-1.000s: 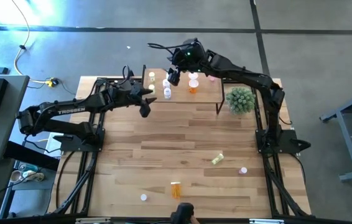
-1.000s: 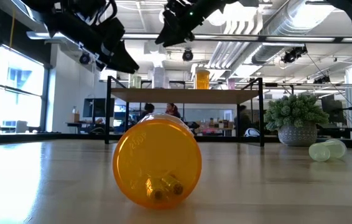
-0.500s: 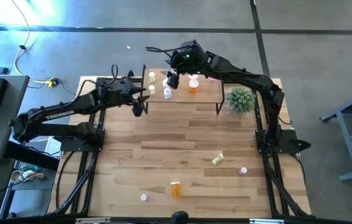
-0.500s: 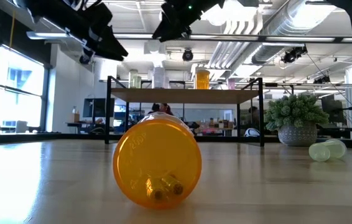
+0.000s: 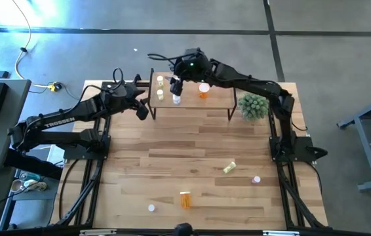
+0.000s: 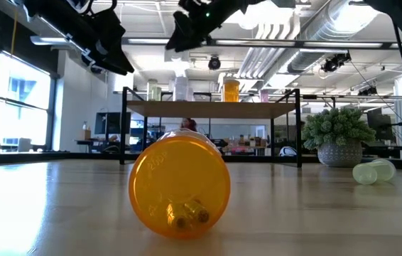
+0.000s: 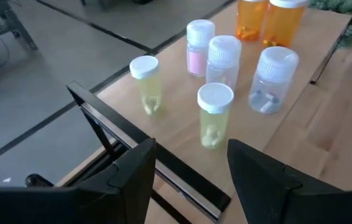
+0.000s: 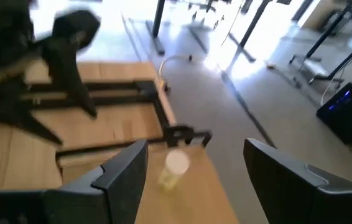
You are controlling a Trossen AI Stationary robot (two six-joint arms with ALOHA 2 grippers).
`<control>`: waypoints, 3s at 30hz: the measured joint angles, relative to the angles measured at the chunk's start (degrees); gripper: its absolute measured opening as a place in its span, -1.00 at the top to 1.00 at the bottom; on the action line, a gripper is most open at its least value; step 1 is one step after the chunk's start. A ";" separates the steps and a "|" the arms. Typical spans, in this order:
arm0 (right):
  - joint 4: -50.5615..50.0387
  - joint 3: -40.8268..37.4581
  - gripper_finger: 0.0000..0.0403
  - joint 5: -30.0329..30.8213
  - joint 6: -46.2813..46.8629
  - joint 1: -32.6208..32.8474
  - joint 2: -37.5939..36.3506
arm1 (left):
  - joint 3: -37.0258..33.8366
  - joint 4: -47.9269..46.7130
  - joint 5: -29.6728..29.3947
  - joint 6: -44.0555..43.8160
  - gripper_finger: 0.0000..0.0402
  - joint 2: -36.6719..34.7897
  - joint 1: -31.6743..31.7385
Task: Pick and place medicine bottles onto shelf by color
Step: Adjust the pill bottles on the shelf
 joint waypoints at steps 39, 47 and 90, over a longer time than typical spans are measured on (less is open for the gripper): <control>-7.27 -0.11 -0.28 4.00 -0.01 -1.20 6.52 | 0.00 0.15 0.00 -0.46 0.05 0.02 0.02; -7.97 -0.11 -0.28 4.12 -0.01 -1.18 6.46 | -0.02 0.15 0.00 -0.45 0.05 0.02 0.00; -23.11 -0.07 -0.28 9.14 3.58 -2.38 -0.45 | -0.04 0.17 -0.21 -0.44 0.05 0.04 0.00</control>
